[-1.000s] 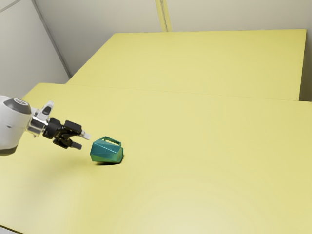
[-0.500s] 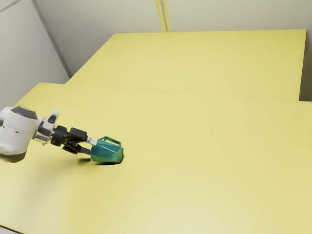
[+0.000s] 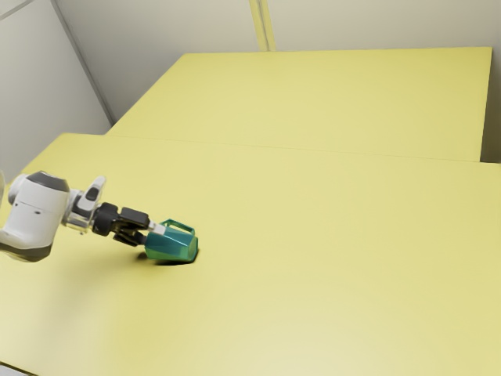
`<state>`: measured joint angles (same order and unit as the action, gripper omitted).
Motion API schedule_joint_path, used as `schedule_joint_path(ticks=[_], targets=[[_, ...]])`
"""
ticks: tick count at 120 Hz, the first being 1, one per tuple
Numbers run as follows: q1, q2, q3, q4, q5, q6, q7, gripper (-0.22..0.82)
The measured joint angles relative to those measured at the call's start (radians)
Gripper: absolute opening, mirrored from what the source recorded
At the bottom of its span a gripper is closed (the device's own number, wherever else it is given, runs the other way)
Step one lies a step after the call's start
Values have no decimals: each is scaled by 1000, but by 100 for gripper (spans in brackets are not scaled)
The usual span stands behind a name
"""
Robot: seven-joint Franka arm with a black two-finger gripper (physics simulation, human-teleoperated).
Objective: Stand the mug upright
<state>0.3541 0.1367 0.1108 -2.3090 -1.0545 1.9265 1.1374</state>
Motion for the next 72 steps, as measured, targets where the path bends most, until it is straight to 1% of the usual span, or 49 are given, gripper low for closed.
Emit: schedule_joint_path(ticks=[33, 41, 49, 72], targets=[[-15, 9, -5, 1, -9, -2, 27, 57], [-17, 9, -6, 0, -11, -2, 32, 55], [-16, 9, -10, 0, -15, -2, 37, 50], [-20, 9, -15, 0, -22, -1, 47, 28]])
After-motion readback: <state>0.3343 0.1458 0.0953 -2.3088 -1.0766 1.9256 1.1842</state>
